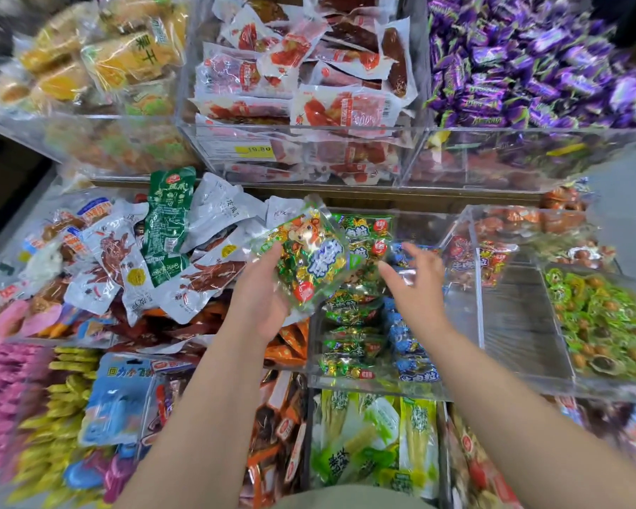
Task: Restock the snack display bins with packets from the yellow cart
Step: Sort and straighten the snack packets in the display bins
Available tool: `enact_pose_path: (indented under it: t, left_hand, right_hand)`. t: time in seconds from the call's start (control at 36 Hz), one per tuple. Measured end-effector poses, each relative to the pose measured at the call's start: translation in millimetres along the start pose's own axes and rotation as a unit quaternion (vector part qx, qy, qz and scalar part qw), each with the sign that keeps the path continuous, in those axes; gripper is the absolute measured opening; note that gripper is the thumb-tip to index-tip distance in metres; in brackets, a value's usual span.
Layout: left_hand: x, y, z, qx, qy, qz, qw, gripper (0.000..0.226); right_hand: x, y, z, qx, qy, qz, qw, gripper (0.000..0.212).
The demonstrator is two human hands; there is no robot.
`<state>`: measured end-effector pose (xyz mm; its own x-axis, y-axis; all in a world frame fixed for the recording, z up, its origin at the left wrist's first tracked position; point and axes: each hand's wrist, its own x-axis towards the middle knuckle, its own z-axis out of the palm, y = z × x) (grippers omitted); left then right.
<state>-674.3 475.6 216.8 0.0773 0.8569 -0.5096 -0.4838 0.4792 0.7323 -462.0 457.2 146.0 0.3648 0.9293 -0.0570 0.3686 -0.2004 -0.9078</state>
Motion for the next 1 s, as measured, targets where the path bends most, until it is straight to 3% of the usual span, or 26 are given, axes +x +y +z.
enact_pose_path:
  t: [0.06,0.14,0.25,0.33,0.39,0.44,0.5,0.58,0.64,0.72,0.83,0.94,1.0]
  left_hand:
    - [-1.0,-5.7,7.7,0.02,-0.009,0.004,1.0,0.042]
    - [-1.5,-18.6,19.0,0.055,-0.012,0.02,0.998,0.039]
    - [-3.4,-30.9,27.0,0.157,-0.046,0.051,0.985,0.012]
    - [-1.3,-23.8,19.9,0.263,-0.013,0.069,0.962,0.013]
    - [-0.6,-14.7,10.4,0.341,0.012,0.134,0.93,0.008]
    - [2.4,-6.9,-1.5,0.417,0.058,0.217,0.881,0.011]
    - [12.8,-3.0,-12.4,0.542,0.101,0.286,0.784,0.036]
    - [31.2,-3.5,-17.7,0.72,0.101,0.277,0.628,0.082]
    - [40.1,-11.4,-17.0,0.782,0.088,0.232,0.572,0.1]
    - [47.5,-27.3,-19.3,0.834,0.079,0.208,0.504,0.112]
    - [51.9,-32.1,-22.7,0.847,0.089,0.216,0.477,0.113]
    - [52.5,-33.9,-25.5,0.848,0.09,0.231,0.469,0.111]
    - [52.2,-34.5,-26.7,0.847,0.091,0.236,0.467,0.111]
  right_hand:
    - [-17.0,-15.0,-0.2,0.144,-0.088,0.059,0.984,0.025]
    - [-32.0,-30.0,10.6,0.304,-0.186,0.155,0.922,0.028]
    - [-32.7,-39.4,12.9,0.451,-0.135,0.225,0.853,0.017]
    - [-22.9,-41.9,-3.3,0.463,-0.115,0.212,0.853,0.015]
    - [-13.7,-44.6,-18.7,0.414,-0.087,0.172,0.89,0.019]
    - [-2.2,-45.5,-35.8,0.29,-0.064,0.115,0.948,0.021]
    - [10.9,-44.6,-50.0,0.146,-0.061,0.05,0.986,0.02]
    - [26.5,-45.5,-57.7,0.013,-0.133,-0.022,0.991,0.019]
    - [32.1,-46.5,-51.9,-0.087,-0.184,-0.064,0.977,0.019]
    - [38.6,-45.4,-32.5,-0.165,-0.191,-0.116,0.961,0.015]
    - [45.4,-37.0,-7.7,-0.212,-0.152,-0.157,0.953,0.027]
    - [34.5,-21.3,3.2,-0.162,-0.051,-0.072,0.983,0.06]
    - [22.5,-9.4,5.3,-0.132,-0.046,-0.029,0.99,0.082]
